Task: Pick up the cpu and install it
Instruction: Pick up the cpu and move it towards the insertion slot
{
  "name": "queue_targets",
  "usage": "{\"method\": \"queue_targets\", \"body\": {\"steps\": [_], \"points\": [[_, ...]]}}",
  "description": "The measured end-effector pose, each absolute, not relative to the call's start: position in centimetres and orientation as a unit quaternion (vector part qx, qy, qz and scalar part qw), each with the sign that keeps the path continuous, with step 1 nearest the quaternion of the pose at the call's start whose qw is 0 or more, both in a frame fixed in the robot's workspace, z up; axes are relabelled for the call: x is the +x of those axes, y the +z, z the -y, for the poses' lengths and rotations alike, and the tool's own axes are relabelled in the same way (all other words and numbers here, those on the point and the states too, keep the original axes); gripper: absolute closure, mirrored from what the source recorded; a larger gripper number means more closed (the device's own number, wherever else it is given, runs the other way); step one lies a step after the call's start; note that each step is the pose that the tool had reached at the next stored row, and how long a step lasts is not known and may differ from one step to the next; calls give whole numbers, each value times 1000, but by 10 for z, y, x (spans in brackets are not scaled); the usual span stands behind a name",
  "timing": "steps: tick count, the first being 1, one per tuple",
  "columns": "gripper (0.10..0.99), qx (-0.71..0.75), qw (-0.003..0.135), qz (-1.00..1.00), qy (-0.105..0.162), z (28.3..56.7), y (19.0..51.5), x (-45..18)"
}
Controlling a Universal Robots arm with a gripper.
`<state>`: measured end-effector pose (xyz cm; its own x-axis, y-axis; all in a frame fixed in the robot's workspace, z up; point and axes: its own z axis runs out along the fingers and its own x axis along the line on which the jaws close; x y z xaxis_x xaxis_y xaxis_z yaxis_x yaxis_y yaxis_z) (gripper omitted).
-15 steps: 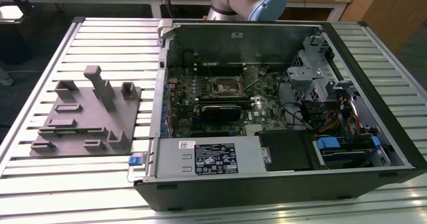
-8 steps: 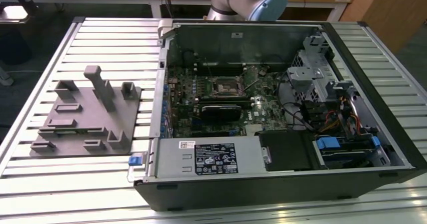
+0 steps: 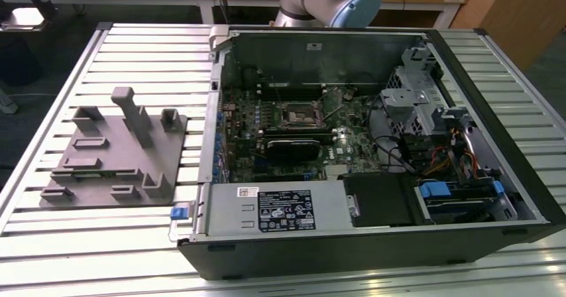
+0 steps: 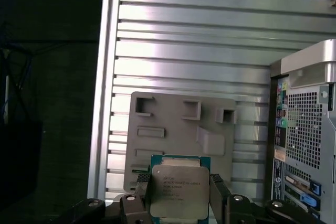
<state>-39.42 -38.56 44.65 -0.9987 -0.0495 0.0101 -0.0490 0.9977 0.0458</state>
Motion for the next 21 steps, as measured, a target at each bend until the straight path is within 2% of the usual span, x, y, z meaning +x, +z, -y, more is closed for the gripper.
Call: {"method": "queue_targets", "body": {"steps": [21], "points": [[545,25,6,999,-23,385,447,-375]]}}
